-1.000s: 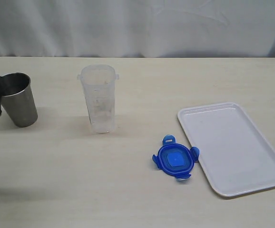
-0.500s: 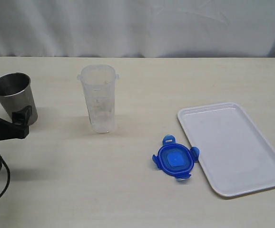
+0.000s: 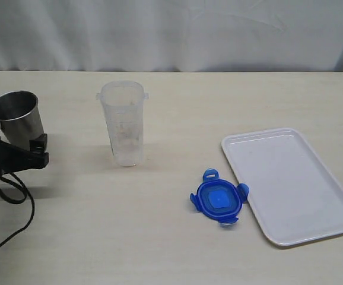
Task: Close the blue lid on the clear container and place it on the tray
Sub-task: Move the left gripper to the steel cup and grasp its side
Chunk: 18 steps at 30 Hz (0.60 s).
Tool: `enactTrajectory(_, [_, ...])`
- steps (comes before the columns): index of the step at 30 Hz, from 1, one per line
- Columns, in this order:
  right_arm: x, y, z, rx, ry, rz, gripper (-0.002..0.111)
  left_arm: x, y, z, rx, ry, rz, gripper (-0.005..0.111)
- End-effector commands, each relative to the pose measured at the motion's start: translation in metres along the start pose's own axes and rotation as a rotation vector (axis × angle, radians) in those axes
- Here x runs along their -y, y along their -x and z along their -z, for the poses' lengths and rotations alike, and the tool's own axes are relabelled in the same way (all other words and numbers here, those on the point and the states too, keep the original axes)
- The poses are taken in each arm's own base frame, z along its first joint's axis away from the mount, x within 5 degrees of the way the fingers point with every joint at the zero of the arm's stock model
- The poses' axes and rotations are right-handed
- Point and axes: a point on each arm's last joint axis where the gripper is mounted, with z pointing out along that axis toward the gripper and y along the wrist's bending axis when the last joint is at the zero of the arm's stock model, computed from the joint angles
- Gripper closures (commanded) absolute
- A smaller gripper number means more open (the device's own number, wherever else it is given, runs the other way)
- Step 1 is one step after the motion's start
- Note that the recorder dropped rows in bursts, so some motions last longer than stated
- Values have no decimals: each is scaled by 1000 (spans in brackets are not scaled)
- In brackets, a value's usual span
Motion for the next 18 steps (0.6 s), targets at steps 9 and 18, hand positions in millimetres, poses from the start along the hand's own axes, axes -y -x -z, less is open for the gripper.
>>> enactTrajectory(9, [0, 0, 0, 3, 1, -4, 104, 1, 6, -22, 102, 18, 2, 2])
enactTrajectory(18, [0, 0, 0, 3, 1, -4, 104, -3, 0, -35, 81, 67, 25, 2])
